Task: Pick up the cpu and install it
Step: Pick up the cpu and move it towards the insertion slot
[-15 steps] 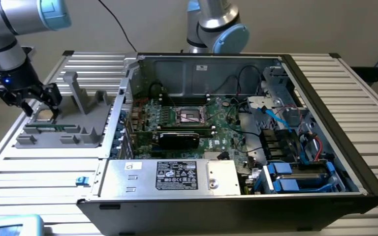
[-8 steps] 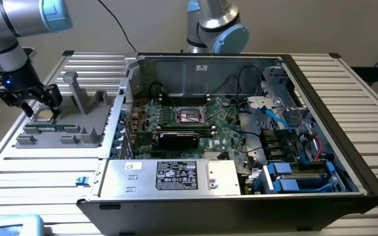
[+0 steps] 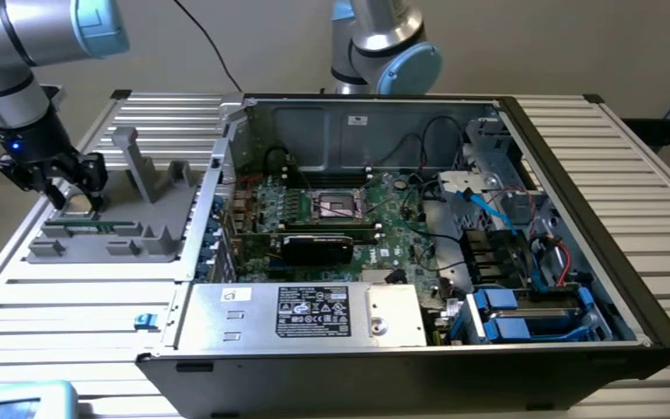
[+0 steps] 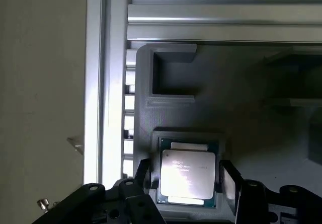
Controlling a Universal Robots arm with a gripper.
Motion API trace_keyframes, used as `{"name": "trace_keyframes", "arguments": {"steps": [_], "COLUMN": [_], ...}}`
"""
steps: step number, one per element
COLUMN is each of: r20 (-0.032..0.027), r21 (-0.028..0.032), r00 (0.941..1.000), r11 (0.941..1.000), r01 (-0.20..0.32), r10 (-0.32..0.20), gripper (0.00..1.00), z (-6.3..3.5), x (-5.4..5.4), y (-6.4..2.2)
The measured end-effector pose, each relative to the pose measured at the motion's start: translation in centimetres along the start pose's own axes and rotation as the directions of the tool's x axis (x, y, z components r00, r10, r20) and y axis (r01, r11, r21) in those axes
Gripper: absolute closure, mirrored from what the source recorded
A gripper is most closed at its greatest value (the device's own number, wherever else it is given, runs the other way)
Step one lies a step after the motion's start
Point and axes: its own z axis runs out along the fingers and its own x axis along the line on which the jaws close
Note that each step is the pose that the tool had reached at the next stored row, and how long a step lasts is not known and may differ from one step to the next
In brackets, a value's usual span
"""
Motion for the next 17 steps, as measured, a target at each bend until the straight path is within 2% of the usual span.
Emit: {"name": "trace_keyframes", "arguments": {"steps": [1,12,14,15,17], "r20": [0.0002,-0.0002,-0.0006,-0.0006,-0.0002], "r21": [0.0000,0.0001,0.0002,0.0002,0.0002], "r00": [1.0000,1.0000,1.0000,1.0000,1.0000], "r11": [1.0000,1.0000,1.0000,1.0000,1.0000], "r01": [0.000,-0.001,-0.001,-0.001,-0.001], "r10": [0.000,0.001,0.001,0.001,0.001], "gripper": [0.38,0.38,0.40,0.45,0.45], "z": [0.00,0.08,0.07,0.07,0.07], "x": [-0.03,-0.11,-0.10,-0.10,-0.10], "y": [0.01,0.01,0.01,0.01,0.01]}}
